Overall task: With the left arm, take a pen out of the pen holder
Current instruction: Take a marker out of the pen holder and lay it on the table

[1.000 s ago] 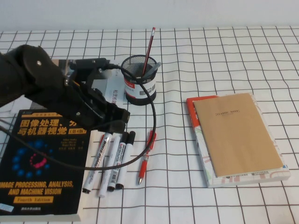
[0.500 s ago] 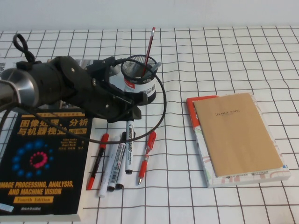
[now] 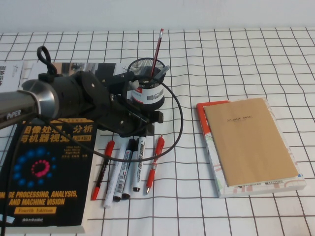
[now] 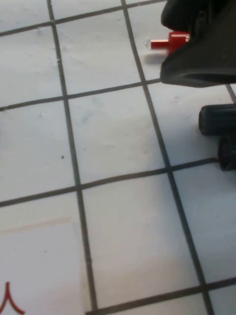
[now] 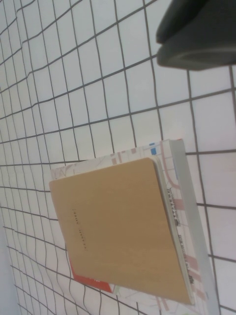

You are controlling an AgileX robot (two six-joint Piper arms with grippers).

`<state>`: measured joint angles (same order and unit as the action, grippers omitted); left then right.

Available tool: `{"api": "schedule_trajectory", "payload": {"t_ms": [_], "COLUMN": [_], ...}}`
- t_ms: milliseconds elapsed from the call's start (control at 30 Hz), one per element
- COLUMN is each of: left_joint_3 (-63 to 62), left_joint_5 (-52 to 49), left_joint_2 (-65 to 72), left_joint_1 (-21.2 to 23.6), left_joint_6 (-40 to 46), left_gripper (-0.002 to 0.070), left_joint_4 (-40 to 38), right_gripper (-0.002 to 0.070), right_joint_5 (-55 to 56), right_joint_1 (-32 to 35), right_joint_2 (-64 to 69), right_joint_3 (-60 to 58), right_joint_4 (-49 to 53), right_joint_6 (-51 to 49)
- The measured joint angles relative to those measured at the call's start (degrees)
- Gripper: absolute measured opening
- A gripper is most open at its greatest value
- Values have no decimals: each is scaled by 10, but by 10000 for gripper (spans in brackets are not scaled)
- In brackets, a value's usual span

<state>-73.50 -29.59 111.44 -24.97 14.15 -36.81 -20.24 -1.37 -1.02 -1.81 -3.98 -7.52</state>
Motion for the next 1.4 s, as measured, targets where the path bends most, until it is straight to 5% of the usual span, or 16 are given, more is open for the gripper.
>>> {"api": "schedule_trajectory", "payload": {"t_ms": [700,1100,1400], "left_joint_3": [-1,-1,-1], "left_joint_5": [5,5,-16], "left_joint_2": [13,13,-77], "left_joint_1": [0,0,-13], "left_joint_6": [15,15,12], "left_gripper": [117,249,225], "left_joint_4": [5,6,128], "right_gripper": [-16,-16,-16], "right_joint_5": [0,0,0], "right_joint_1": [0,0,0], "right_joint_2": [0,0,0], "right_joint_3": [0,0,0], "right_joint_4": [0,0,0], "right_joint_6": [0,0,0]}}
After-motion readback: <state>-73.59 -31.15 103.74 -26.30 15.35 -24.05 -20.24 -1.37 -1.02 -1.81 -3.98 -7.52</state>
